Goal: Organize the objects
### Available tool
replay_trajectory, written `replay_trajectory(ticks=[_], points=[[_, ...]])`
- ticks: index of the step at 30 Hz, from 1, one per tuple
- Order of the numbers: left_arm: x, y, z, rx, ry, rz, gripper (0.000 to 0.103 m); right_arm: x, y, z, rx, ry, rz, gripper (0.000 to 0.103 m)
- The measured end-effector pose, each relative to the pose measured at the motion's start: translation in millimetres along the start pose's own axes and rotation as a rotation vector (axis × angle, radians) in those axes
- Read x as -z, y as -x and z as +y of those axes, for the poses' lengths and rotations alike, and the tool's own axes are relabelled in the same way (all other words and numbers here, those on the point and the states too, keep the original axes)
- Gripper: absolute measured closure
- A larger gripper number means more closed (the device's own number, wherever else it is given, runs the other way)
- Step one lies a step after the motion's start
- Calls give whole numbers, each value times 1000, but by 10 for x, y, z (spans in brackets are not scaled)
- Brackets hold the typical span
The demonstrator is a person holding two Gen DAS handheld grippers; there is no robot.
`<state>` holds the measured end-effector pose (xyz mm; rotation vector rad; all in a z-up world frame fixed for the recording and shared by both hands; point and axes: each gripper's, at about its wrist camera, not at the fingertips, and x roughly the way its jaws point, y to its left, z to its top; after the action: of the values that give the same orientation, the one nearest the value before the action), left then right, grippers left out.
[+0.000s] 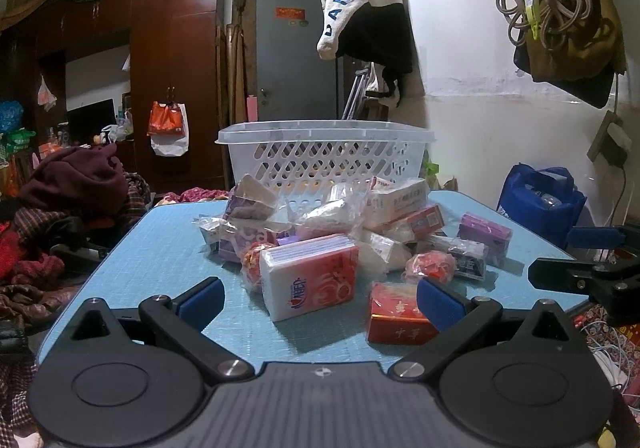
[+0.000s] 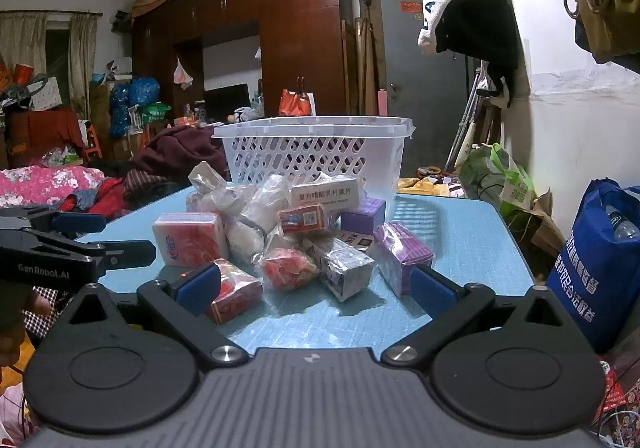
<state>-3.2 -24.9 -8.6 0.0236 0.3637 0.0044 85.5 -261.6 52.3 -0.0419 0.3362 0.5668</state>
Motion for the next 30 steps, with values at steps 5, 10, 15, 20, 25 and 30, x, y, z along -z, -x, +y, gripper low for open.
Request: replay_trajectory(ticks=[5, 10, 15, 20, 25, 30], points=[[4, -5, 10, -1, 0, 5, 0, 2, 1, -1, 0, 0, 0, 0], [1, -10, 11, -1, -3, 9, 0, 2, 1, 1, -2, -1, 0, 0], [2, -13, 19, -4, -2, 10, 0, 3, 3, -23, -10, -11, -1, 0], [3, -14, 24, -4, -2, 11, 0, 6, 1, -36, -18, -12, 0, 0], [5, -14, 26, -3, -3, 12, 0, 12, -5, -3, -8, 9, -6, 0], [6, -14, 35, -3, -8, 15, 0, 12, -13, -20, -18, 0, 0, 0]])
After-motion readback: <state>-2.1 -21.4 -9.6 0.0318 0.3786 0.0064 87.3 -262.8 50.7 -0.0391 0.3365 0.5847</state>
